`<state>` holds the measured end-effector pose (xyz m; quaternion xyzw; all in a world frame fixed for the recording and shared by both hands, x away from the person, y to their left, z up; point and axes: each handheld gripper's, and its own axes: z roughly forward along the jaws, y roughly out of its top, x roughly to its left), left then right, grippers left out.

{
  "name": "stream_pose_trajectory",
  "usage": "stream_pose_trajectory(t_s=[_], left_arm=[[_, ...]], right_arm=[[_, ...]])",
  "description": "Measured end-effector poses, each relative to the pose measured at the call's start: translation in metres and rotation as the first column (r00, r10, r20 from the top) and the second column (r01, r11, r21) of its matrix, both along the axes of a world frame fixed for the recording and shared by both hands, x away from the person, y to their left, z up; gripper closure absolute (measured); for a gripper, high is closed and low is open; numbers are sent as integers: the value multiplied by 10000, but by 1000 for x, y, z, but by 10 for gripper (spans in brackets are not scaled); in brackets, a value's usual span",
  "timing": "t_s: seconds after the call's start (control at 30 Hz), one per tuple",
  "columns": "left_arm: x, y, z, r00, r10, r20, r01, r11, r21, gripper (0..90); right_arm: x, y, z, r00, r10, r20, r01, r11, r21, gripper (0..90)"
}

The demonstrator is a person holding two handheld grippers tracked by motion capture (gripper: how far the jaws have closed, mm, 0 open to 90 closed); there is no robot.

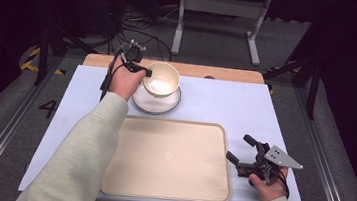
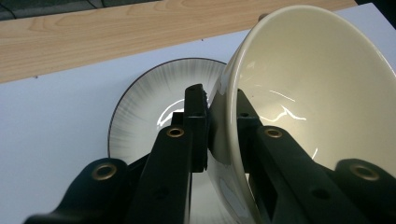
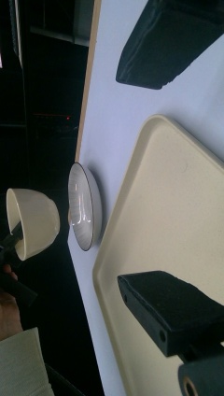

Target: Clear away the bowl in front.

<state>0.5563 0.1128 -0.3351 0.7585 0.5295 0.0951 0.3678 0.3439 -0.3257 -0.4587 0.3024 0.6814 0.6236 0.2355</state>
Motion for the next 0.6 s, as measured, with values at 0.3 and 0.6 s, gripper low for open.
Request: stream_pose_trajectory(t_s=[0.3,0.6], left_arm=[[-10,4,17,9988,-421,246,419,9991,86,820],[-25,2,23,9891,-1449,259,1441,9891,307,820]], right_arm=[[0,0,0,10000,-10,-11,10,10000,-2,50],[0,0,0,10000,-23,-31,23,10000,-21,50]])
